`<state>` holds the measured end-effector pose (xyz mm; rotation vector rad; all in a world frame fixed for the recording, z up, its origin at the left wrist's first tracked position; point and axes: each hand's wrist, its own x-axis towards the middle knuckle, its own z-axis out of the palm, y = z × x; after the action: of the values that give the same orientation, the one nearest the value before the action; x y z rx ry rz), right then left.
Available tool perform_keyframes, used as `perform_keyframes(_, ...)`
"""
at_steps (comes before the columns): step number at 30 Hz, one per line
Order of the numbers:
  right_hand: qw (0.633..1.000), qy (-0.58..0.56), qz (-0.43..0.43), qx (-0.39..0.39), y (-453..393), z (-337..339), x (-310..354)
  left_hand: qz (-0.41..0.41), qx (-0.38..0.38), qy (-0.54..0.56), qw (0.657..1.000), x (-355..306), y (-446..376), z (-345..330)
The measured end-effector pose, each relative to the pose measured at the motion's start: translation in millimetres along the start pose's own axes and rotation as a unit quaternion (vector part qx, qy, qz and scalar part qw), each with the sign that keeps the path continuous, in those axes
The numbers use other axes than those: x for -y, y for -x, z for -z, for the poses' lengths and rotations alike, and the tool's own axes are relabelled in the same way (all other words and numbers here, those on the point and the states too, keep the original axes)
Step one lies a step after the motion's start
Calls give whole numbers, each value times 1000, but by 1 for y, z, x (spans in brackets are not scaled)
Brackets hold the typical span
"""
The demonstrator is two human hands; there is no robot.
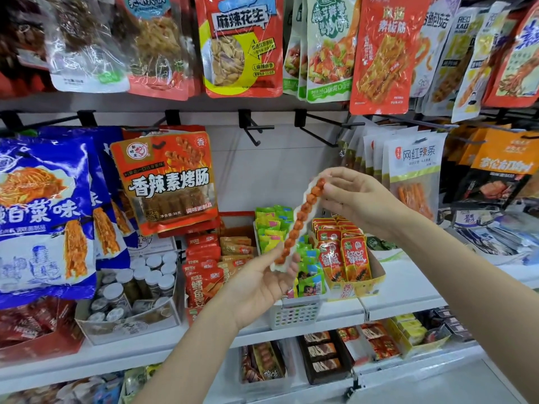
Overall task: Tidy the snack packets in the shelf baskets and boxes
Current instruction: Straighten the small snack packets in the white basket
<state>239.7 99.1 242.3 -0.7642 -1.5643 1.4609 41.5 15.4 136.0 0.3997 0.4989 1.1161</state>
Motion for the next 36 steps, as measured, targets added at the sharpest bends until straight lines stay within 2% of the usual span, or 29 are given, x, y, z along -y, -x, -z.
perform_keyframes(3,999,-15,-34,22,0,3,2,-104,-71,-49,991,0,-7,4)
perform_keyframes(7,994,-9,-100,35,-1,12,9,-215,-128,-186,950,0,-8,12)
perform_keyframes(10,986,140,-86,4,-1,11,7,-258,-135,-246,924,3,-8,16)
perform_keyframes(12,962,266,-62,-24,-1,10,3,-271,-133,-280,911,4,-10,18)
perform_keyframes(14,942,327,-39,-57,-2,13,3,-277,-145,-328,892,4,-12,23)
perform_keyframes(16,935,346,-13,-81,-1,19,5,-265,-186,-411,852,4,-15,32)
perform_keyframes(18,930,352,12,-102,0,25,6,-226,-197,-523,798,5,-14,45)
perform_keyframes(22,900,407,41,-147,-1,28,0,-188,-122,-731,644,16,-14,61)
perform_keyframes(24,893,424,53,-141,-1,26,-4,-189,-115,-759,612,18,-16,59)
perform_keyframes(27,891,434,60,-123,0,22,-7,-187,-106,-780,588,19,-19,58)
perform_keyframes(31,886,450,62,-93,-1,14,-11,-206,-102,-768,598,22,-11,62)
perform_keyframes(36,842,536,52,-23,-4,-10,-40,-247,-99,-755,599,23,-5,66)
